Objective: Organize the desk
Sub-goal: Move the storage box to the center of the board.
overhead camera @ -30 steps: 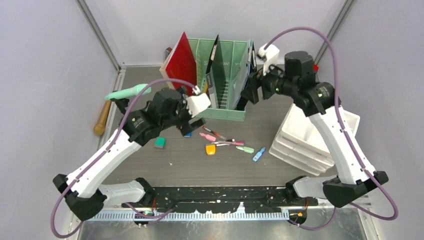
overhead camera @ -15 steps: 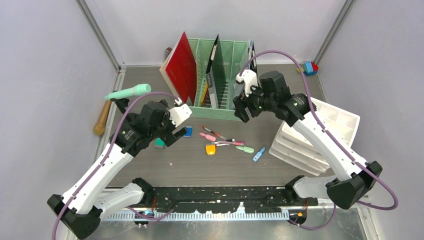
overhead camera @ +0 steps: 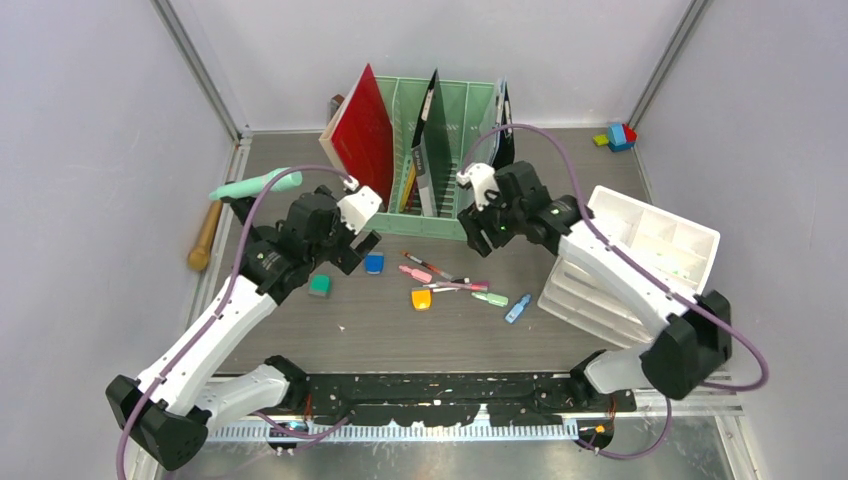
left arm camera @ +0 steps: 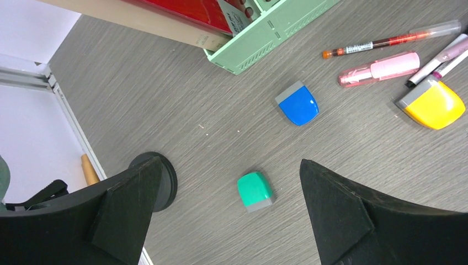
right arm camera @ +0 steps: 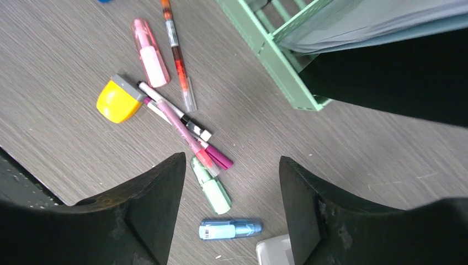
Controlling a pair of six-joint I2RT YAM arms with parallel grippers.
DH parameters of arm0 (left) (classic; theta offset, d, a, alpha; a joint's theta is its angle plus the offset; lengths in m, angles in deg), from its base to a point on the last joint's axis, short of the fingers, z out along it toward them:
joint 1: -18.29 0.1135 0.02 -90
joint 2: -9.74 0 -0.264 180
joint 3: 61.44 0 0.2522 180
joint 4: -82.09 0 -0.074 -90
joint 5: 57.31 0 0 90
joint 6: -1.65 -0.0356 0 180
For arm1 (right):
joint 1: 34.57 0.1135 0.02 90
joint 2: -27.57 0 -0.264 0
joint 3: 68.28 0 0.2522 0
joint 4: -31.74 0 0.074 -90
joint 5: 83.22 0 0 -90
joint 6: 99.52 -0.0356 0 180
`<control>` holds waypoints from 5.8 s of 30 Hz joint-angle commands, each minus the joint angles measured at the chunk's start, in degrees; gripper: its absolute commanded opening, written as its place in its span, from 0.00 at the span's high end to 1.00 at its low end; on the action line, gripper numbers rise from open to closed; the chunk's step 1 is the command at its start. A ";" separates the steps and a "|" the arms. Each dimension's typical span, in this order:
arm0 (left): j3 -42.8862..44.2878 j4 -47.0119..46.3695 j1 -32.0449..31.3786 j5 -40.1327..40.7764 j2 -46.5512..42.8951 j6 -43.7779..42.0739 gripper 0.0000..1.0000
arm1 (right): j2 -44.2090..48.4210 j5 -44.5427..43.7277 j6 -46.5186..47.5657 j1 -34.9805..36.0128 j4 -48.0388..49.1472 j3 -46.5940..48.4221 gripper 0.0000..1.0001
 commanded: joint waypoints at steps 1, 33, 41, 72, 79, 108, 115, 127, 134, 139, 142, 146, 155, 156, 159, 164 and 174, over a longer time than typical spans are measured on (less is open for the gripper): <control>1.06 -3.66 0.94 0.17 -0.85 1.46 0.00 | -6.28 0.38 3.46 2.12 4.25 -0.74 0.33; 0.76 -3.51 2.47 0.59 -4.26 0.83 0.00 | -44.89 -10.36 6.16 4.35 11.10 28.80 0.40; 1.03 -3.26 2.48 1.04 -4.60 0.66 0.00 | -48.39 -14.07 1.67 4.39 12.55 33.20 0.40; 2.64 -5.68 2.48 -6.66 -0.86 -4.44 0.00 | -9.05 -11.04 6.94 5.76 -26.16 26.29 0.20; -0.28 -6.81 2.48 -8.12 -0.20 -5.04 0.00 | 9.86 -15.02 10.05 5.74 -26.14 15.74 0.21; 1.05 -7.94 2.39 -11.18 4.02 -2.85 0.00 | 19.32 -14.54 -11.80 -17.81 -17.15 2.87 0.23; 0.35 -9.29 2.39 -13.32 4.07 -2.45 0.00 | 14.24 -12.37 -14.95 -18.16 -14.45 3.47 0.26; 0.32 -9.85 2.39 -14.34 4.98 -1.80 0.00 | 9.60 -12.85 -21.05 -18.23 -7.52 5.43 0.34; 0.42 -9.94 2.39 -14.27 5.11 -2.04 0.00 | 5.13 -8.32 -26.79 -18.19 -5.11 7.80 0.38; 0.43 -9.94 2.39 -14.33 5.65 -2.18 0.00 | 2.60 -3.74 -31.42 -18.16 -2.11 7.89 0.39; 0.51 -9.92 2.39 -14.24 6.15 -2.37 0.00 | 1.94 -1.73 -34.39 -17.93 0.67 7.70 0.40; 0.61 -10.00 2.39 -14.42 6.45 -2.12 0.00 | 1.30 -1.52 -38.31 -17.01 3.59 7.80 0.41; 0.69 -10.96 2.39 -17.88 7.60 -0.08 0.00 | -0.63 -0.32 -47.43 -14.48 10.26 10.43 0.38; 0.89 -10.91 2.31 -18.08 7.81 0.17 0.00 | -1.47 -0.26 -47.67 -14.43 10.08 11.19 0.37; 1.21 -10.89 2.30 -18.37 7.96 0.55 0.00 | -2.01 -3.08 -45.57 -14.26 7.75 15.04 0.32; 1.70 -10.90 2.28 -18.82 7.36 0.14 0.00 | 1.98 -10.03 -36.17 -14.34 3.64 17.56 0.22; 1.35 -11.18 2.21 -20.47 5.11 0.47 0.00 | 10.39 -19.29 -21.99 -25.53 -0.21 19.79 0.16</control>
